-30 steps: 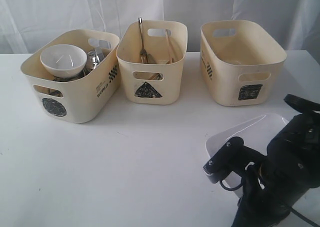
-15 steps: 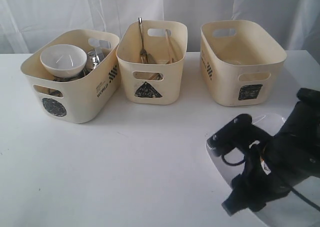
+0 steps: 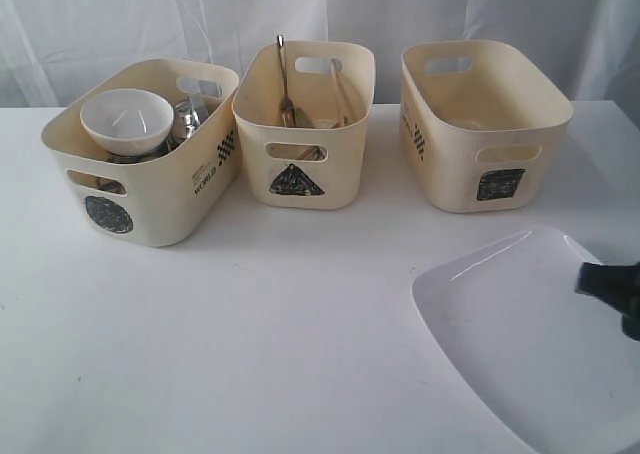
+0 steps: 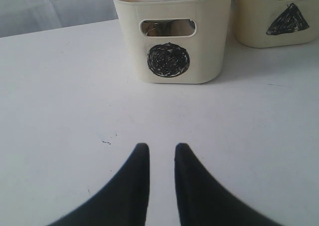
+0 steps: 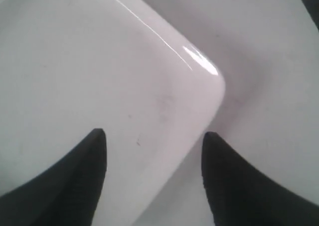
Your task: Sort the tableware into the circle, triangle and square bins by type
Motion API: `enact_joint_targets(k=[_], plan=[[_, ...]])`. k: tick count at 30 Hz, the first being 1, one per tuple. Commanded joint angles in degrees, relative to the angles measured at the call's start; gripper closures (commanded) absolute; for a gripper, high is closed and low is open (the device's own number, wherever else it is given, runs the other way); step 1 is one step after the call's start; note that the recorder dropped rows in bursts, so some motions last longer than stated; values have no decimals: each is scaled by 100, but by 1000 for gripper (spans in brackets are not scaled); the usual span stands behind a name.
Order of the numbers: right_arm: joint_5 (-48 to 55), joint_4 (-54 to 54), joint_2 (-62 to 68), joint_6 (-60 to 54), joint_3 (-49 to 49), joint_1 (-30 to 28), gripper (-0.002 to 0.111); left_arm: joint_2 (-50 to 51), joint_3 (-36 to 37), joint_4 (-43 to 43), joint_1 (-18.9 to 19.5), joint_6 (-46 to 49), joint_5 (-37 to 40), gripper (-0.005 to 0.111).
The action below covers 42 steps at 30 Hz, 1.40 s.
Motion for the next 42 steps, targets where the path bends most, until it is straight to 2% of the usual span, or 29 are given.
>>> enact_joint_targets(k=[1,10,15,18,35,42], plan=[[52,367,-685,974,471,-62,54,-30,22,-9,14,-41,23,81],[854,370,-2072,1537,1155,-62,54,-30,22,-9,14,-41,23,81],[505,346,-2639,1407,1253,-62,54,-30,22,-9,14,-41,23,81],[310,331,-2824,850,1253,-62,54,-30,22,-9,14,-41,23,81],[-219,80,-2829,350,1311,-62,54,-30,22,-9,14,-41,23,81],[-340,-418,-2829,2584,1801,-62,54,-30,22,-9,14,-41,23,81]])
